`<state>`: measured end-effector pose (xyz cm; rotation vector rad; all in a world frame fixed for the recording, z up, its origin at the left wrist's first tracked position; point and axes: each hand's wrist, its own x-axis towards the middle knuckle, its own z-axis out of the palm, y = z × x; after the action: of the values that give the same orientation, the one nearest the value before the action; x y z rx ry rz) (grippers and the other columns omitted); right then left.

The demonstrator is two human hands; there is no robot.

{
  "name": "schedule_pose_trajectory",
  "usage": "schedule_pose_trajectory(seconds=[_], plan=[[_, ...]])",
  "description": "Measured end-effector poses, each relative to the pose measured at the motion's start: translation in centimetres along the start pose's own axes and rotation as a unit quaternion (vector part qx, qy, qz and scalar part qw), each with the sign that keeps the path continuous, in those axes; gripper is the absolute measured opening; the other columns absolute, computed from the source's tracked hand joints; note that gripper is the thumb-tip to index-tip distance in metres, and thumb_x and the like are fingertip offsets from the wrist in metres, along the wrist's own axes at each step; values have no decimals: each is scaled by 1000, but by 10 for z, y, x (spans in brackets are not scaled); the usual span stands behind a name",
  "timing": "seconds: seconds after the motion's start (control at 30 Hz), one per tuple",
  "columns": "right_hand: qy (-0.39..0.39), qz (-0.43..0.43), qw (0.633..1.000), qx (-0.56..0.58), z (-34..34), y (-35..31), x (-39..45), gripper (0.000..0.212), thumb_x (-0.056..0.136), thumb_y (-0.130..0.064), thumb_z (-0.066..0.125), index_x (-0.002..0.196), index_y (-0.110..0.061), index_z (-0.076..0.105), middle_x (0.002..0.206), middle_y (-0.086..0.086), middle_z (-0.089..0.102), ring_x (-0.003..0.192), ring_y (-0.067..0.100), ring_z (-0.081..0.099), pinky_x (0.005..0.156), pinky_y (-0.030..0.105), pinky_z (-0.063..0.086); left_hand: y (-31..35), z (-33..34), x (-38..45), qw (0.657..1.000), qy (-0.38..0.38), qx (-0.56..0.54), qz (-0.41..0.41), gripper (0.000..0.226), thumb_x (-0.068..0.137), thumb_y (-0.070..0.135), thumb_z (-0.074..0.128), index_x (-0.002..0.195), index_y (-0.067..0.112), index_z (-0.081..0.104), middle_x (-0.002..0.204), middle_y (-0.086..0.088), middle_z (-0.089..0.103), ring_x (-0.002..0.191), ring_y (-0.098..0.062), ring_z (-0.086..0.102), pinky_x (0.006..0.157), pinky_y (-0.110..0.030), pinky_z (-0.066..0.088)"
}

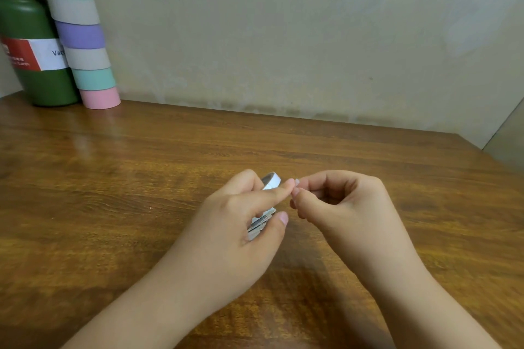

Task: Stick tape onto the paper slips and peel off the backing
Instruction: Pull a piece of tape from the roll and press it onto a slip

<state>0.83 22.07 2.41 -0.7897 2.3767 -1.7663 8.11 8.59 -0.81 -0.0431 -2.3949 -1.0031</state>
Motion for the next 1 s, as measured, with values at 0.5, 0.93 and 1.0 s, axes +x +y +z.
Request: schedule_pose_trajectory(seconds=[0.5,0.93,1.0], plan=[[-9,-4,1000,16,0,-3,0,13,77,-13,70,65,-17,73,59,-4,68,51,-1,56,51,9,42,3,-6,4,986,-9,-158,-62,30,77,35,56,98,53,66,79,3,50,69,0,51,66,-5,36],[-11,-11,1000,26,-2,-6,-1,10,77,-16,70,67,-15,74,57,-3,67,46,-4,52,43,8,36,1,-6,5,979,-17,-186,-80,33,77,38,56,106,48,67,74,9,49,74,-7,54,68,-11,39],[-9,-14,1000,22,-2,-6,-1,10,77,-17,71,68,-15,73,56,-4,66,45,-4,51,43,8,35,1,-6,5,981,-19,-176,-73,33,77,37,56,106,46,68,74,9,48,70,-2,52,66,-8,37]])
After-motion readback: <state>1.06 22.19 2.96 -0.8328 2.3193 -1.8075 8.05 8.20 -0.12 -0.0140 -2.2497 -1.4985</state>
